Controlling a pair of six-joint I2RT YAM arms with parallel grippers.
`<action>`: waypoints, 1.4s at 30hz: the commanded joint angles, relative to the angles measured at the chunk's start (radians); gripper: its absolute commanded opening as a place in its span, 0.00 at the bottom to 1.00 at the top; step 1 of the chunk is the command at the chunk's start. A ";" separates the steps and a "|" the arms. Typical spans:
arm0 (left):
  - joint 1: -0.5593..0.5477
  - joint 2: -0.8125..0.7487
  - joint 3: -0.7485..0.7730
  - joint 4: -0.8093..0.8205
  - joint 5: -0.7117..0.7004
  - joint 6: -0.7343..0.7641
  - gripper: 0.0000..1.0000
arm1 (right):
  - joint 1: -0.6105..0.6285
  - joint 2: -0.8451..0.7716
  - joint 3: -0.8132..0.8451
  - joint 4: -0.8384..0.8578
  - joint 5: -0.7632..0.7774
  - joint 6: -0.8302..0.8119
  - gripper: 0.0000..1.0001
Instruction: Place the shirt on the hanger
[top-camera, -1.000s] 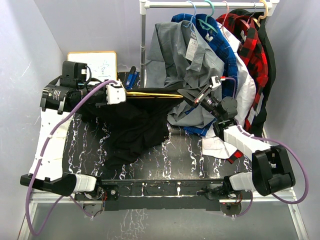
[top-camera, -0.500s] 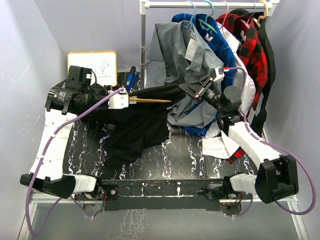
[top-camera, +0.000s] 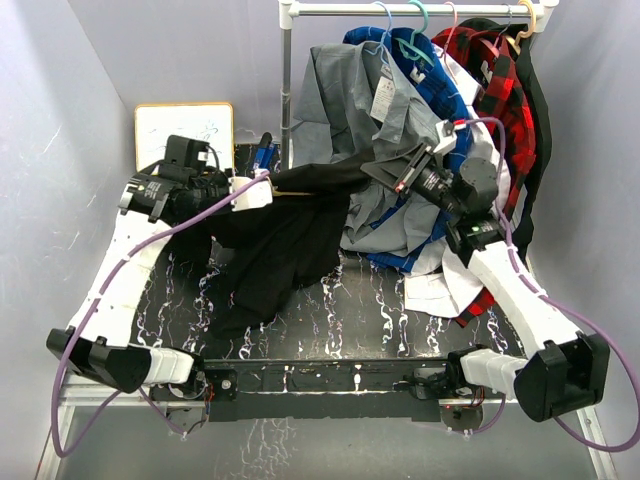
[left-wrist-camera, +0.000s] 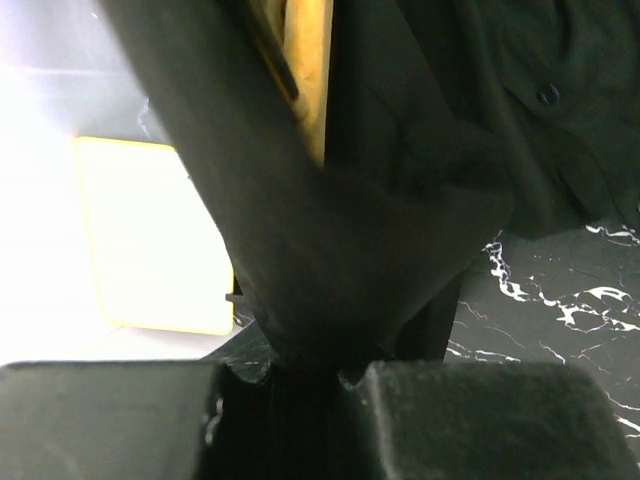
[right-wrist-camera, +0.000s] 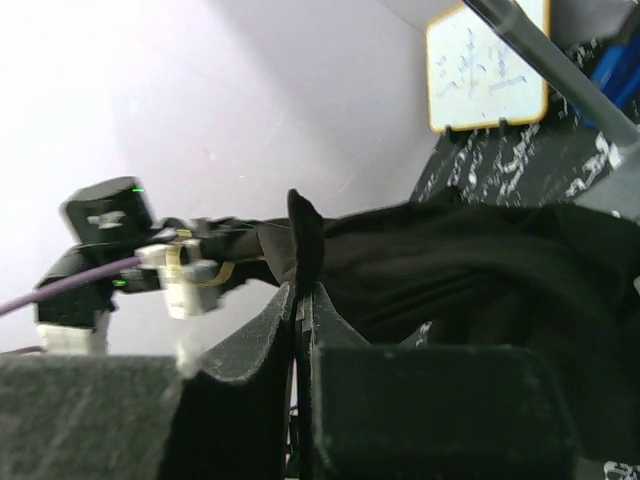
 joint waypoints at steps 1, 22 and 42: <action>-0.037 0.010 -0.067 0.038 -0.214 -0.037 0.00 | -0.008 -0.073 0.173 -0.081 -0.005 -0.091 0.00; -0.092 -0.023 0.071 0.167 0.075 -0.376 0.00 | 0.219 -0.241 -0.132 -0.128 0.078 -0.147 0.00; -0.092 0.095 0.327 -0.440 0.545 -0.023 0.00 | 0.362 -0.352 0.407 -0.897 0.391 -1.034 0.98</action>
